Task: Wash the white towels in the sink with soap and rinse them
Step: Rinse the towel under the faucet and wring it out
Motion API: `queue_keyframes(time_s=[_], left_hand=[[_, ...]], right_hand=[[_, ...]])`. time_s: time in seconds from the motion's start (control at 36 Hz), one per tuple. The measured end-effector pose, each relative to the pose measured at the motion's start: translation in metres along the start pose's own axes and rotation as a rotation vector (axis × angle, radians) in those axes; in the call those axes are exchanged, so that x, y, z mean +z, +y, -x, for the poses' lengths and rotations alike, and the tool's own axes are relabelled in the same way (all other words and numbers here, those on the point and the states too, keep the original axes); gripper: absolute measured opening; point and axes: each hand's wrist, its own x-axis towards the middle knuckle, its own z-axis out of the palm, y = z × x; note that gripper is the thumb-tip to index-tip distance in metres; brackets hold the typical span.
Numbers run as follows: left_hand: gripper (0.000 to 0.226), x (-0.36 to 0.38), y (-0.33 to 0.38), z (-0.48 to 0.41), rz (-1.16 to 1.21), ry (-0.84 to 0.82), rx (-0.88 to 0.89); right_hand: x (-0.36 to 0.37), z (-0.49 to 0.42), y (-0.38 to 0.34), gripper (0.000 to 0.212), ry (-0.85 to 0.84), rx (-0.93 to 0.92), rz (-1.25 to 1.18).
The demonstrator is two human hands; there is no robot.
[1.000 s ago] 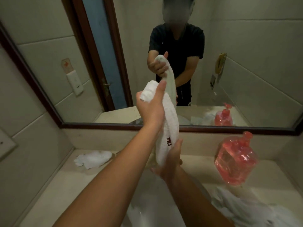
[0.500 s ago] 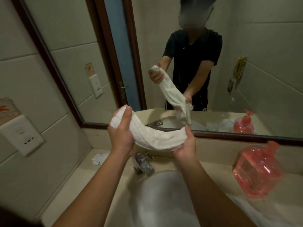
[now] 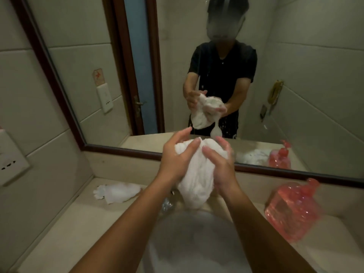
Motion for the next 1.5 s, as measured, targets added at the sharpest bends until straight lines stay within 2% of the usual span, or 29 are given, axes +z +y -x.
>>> queue_keyframes(time_s=[0.03,0.08,0.17,0.22,0.28,0.36,0.5,0.58,0.67,0.72,0.78,0.81,0.83,0.92,0.94,1.0,1.06,1.14,1.19,1.28,1.31,1.42,1.5], left_hand=[[0.055,0.005,0.001,0.000,0.045,-0.051,-0.025],[0.070,0.011,0.002,-0.003,0.138,-0.151,-0.075],[0.059,0.014,0.000,-0.008,0.159,-0.310,-0.107],[0.035,0.019,-0.006,-0.008,0.162,-0.357,-0.123],[0.023,0.025,-0.014,-0.008,0.155,-0.318,-0.155],[0.032,0.034,-0.033,-0.005,0.101,-0.280,-0.207],[0.036,0.042,-0.066,0.007,0.188,-0.183,-0.275],[0.035,0.045,-0.082,0.013,0.329,-0.082,-0.376],[0.030,0.043,-0.092,0.018,0.537,-0.083,-0.458],[0.024,0.042,-0.101,0.020,0.655,-0.116,-0.500],[0.059,0.043,-0.110,0.021,0.696,-0.144,-0.589],[0.076,0.045,-0.113,0.023,0.707,-0.178,-0.635],[0.079,0.046,-0.116,0.026,0.717,-0.203,-0.666],[0.043,0.050,-0.128,0.035,0.711,-0.172,-0.735],[0.038,0.051,-0.130,0.038,0.718,-0.159,-0.742],[0.041,0.052,-0.139,0.044,0.732,-0.158,-0.763],[0.045,0.052,-0.147,0.049,0.730,-0.156,-0.806],[0.037,0.050,-0.155,0.055,0.715,-0.200,-0.833],[0.043,0.049,-0.164,0.060,0.657,-0.208,-0.824],[0.023,0.051,-0.170,0.066,0.557,-0.199,-0.828],[0.020,0.051,-0.173,0.066,0.519,-0.189,-0.825],[0.012,0.048,-0.193,0.063,0.338,-0.150,-0.752],[0.019,0.046,-0.210,0.062,0.176,-0.173,-0.789]], right_hand=[[0.002,0.002,-0.004,0.059,-0.028,-0.012,0.031],[0.004,0.003,-0.009,0.077,-0.088,0.022,-0.009],[0.001,0.002,-0.020,0.090,-0.192,0.164,-0.119],[-0.003,-0.003,-0.023,0.096,-0.198,0.203,-0.105],[-0.007,-0.007,-0.022,0.104,-0.177,0.233,-0.067],[-0.010,-0.004,-0.012,0.113,-0.135,0.271,-0.109],[-0.031,-0.003,0.021,0.087,-0.028,0.327,-0.194],[-0.056,0.001,0.047,0.087,0.073,0.351,-0.098],[-0.085,0.012,0.083,0.084,0.164,0.516,-0.020],[-0.100,0.025,0.111,0.074,0.105,0.641,0.012],[-0.111,0.039,0.134,0.059,0.027,0.772,0.022],[-0.115,0.045,0.143,0.062,-0.044,0.839,-0.021],[-0.119,0.050,0.152,0.072,-0.137,0.906,-0.122],[-0.117,0.060,0.144,0.105,-0.480,0.965,-0.447],[-0.118,0.061,0.140,0.119,-0.575,0.954,-0.503],[-0.123,0.063,0.137,0.133,-0.732,0.935,-0.609],[-0.135,0.062,0.143,0.123,-0.746,0.942,-0.571],[-0.143,0.062,0.134,0.106,-0.735,0.894,-0.451],[-0.147,0.058,0.127,0.109,-0.680,0.898,-0.289],[-0.145,0.048,0.112,0.110,-0.653,0.897,0.003],[-0.142,0.045,0.111,0.103,-0.637,0.898,0.099],[-0.124,0.042,0.105,0.052,-0.594,0.852,0.465],[-0.115,0.044,0.113,0.033,-0.555,0.806,0.577]])
